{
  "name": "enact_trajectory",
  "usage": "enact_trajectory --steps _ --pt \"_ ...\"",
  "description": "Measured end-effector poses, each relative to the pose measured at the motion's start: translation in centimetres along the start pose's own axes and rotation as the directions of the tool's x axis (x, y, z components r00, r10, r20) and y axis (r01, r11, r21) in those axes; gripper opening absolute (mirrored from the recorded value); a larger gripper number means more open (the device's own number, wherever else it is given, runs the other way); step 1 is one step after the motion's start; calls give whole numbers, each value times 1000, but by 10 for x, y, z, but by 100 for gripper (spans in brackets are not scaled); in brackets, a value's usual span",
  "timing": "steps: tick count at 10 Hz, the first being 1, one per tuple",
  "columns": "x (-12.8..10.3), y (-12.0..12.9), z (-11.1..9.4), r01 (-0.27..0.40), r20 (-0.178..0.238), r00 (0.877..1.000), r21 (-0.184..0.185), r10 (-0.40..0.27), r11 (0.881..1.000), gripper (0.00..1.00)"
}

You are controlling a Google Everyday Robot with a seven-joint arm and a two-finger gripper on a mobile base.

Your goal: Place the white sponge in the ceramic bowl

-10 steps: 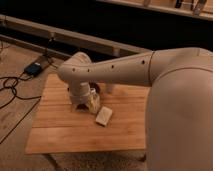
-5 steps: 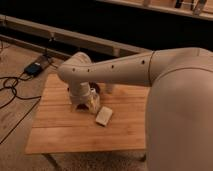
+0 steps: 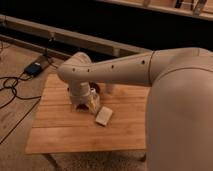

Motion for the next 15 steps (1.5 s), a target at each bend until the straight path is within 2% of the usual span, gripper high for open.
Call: enact_trajectory --steps 1,4,5,7,9,11,15 --pt "-1 -3 3 -7 -6 1000 6 8 1000 65" --pt "-20 -46 33 -112 -9 993 82 114 990 65" --pt "-24 -50 40 -131 -5 991 92 132 987 65" --pt "-35 -56 57 -174 8 985 89 174 981 65" --pt "-39 -60 73 -199 18 980 66 198 978 65" --pt "-38 -66 87 -216 29 976 34 215 976 65" --pt "-31 -82 106 -242 39 969 -6 242 970 65"
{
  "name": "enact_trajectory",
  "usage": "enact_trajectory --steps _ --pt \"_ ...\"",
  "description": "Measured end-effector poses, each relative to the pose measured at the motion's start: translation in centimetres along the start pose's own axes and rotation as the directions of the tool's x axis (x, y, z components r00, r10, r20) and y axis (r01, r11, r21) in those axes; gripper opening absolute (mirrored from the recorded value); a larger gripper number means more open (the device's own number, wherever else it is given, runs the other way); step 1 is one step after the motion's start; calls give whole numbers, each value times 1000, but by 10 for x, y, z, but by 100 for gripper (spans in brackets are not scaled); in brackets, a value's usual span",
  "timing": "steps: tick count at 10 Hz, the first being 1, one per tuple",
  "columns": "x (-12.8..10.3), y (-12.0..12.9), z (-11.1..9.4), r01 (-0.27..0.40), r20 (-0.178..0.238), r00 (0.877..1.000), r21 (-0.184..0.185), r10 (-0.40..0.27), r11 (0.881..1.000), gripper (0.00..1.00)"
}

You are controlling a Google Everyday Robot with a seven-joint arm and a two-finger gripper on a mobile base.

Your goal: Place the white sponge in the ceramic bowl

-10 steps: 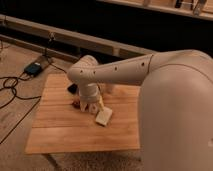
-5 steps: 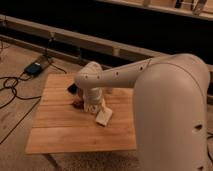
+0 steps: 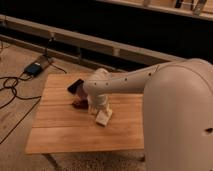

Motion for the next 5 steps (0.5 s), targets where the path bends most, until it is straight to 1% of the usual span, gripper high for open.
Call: enact_trajectory --steps 2,5 --pt "1 -12 12 -22 -9 1000 -9 22 1000 65" --pt "-3 -23 31 -32 -33 999 -19 31 999 65"
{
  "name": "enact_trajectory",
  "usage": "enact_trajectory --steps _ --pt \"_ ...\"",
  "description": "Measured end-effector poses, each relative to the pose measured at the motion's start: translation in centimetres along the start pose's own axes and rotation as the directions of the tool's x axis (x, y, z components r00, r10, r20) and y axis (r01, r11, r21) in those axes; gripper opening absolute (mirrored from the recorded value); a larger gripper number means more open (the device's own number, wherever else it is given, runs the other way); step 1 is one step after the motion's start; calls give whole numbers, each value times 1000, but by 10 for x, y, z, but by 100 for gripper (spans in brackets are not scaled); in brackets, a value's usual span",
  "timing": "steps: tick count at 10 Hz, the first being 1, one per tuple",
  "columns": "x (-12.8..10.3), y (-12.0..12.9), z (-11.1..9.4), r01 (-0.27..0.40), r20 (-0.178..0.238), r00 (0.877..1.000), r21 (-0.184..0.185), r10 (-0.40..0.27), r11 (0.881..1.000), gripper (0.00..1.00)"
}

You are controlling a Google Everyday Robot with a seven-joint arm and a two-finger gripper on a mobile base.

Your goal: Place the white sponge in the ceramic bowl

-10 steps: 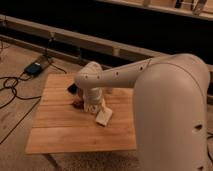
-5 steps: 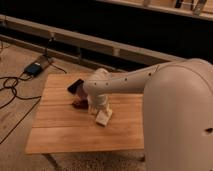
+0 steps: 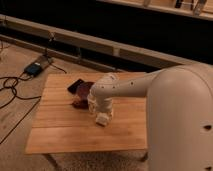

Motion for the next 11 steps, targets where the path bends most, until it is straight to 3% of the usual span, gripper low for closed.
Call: enact_trajectory --steps 8,11 --pt "-20 -1 29 -5 -35 999 -38 4 999 65" --pt "-24 2 32 11 -43 999 -27 -12 1000 65"
